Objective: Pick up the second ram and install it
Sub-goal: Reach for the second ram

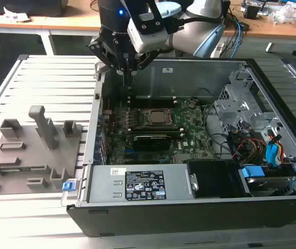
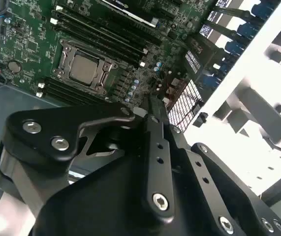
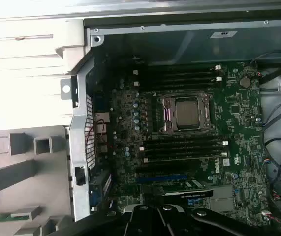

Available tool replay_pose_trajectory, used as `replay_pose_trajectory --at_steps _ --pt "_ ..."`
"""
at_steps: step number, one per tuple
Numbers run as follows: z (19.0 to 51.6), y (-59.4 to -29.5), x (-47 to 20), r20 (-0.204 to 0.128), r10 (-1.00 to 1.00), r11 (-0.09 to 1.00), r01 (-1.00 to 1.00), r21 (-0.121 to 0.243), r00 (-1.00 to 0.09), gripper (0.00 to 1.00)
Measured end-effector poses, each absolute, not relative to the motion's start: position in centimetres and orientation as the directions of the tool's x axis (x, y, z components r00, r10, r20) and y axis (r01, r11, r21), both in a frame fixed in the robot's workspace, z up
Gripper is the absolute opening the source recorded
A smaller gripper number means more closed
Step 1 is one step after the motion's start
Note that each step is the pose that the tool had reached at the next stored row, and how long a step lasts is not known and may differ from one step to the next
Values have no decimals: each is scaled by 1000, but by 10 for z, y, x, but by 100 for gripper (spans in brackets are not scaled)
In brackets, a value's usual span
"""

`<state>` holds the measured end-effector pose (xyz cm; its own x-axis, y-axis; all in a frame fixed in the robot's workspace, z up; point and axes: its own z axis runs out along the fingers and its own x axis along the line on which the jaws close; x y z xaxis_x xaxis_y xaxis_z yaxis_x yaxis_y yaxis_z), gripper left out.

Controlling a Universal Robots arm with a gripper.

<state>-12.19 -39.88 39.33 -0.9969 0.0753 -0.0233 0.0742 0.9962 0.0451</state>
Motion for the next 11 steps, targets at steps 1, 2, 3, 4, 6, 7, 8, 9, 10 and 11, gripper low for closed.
replay_pose_trajectory --at_steps 1,2,3,4,6,7,8,9,10,11 --pt "393 -399 -125 -23 75 996 74 45 -997 11" --pt "393 -399 -129 -23 75 996 74 45 -997 11" --pt "393 -399 -132 -23 75 996 74 45 -997 11" --pt "393 -399 -136 -23 75 996 74 45 -997 11" --pt "393 -399 -145 -23 75 996 74 45 -997 11" --pt "393 -399 -149 -23 75 996 74 45 -997 11" --pt "393 -399 -155 -23 75 996 74 45 -997 11" --pt "393 -399 -156 -23 75 996 74 45 -997 11" --pt "393 -399 -158 -23 75 996 74 45 -997 11" --pt "393 -399 -161 -23 75 996 74 45 -997 11"
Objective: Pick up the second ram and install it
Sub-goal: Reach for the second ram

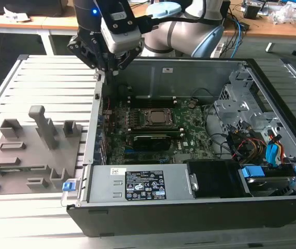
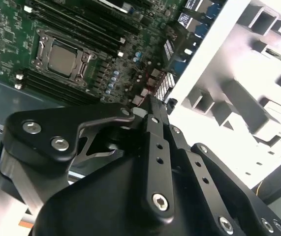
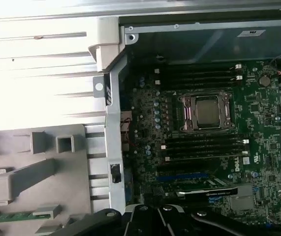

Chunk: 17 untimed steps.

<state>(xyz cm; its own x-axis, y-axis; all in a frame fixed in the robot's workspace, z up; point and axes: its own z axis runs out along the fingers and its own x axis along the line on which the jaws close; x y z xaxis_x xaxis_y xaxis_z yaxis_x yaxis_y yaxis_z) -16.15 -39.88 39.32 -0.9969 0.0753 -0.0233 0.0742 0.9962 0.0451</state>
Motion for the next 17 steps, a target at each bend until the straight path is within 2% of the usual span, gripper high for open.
replay_pose_trajectory --at_steps 17 --pt "393 -399 -210 -23 75 996 74 45 -997 11"
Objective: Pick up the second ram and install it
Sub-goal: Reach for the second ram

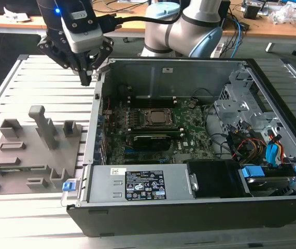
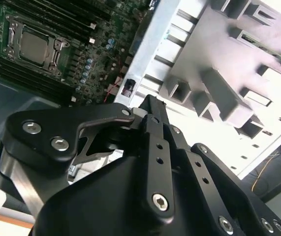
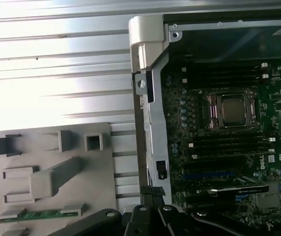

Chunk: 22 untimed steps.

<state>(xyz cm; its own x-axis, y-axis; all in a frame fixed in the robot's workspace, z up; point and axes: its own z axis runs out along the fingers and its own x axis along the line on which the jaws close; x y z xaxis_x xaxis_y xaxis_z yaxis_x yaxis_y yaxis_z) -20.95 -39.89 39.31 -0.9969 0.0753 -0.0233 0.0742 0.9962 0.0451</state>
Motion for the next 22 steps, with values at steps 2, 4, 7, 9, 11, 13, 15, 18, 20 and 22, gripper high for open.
replay_pose_trajectory --at_steps 2,4,7,9,11,13,15,18,20,22 --pt "393 -399 -214 -23 75 996 74 45 -997 11" --pt "393 -399 -217 -23 75 996 74 45 -997 11" --pt "393 -399 -222 -23 75 996 74 45 -997 11" --pt "393 -399 -229 -23 75 996 74 45 -997 11" --pt "393 -399 -233 -23 75 996 74 45 -997 11" --pt "393 -399 -240 -23 75 996 74 45 -997 11" --pt "393 -399 -249 -23 75 996 74 45 -997 11" --pt "393 -399 -260 -23 75 996 74 45 -997 11" --pt "393 -399 -264 -23 75 996 74 45 -997 11" --pt "393 -399 -271 -23 75 996 74 45 -997 11"
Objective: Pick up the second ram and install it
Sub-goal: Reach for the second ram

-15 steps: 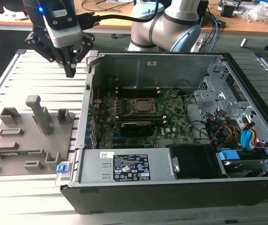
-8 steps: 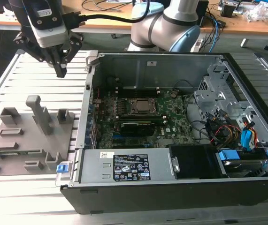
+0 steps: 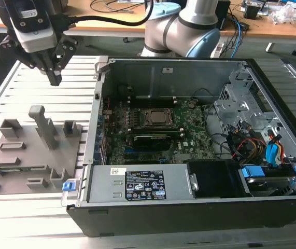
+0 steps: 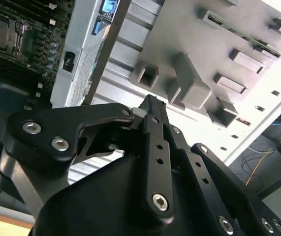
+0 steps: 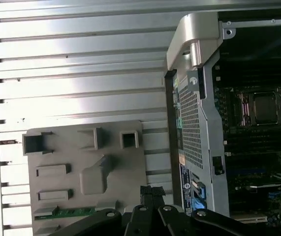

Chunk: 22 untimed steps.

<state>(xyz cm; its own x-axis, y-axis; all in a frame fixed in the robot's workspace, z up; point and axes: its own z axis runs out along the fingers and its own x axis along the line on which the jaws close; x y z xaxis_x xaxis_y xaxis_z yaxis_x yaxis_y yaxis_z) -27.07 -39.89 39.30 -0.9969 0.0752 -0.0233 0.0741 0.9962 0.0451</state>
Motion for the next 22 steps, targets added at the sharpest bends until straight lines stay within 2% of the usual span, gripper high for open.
replay_pose_trajectory --at_steps 22 --pt "392 -399 -333 -23 75 996 74 45 -997 11"
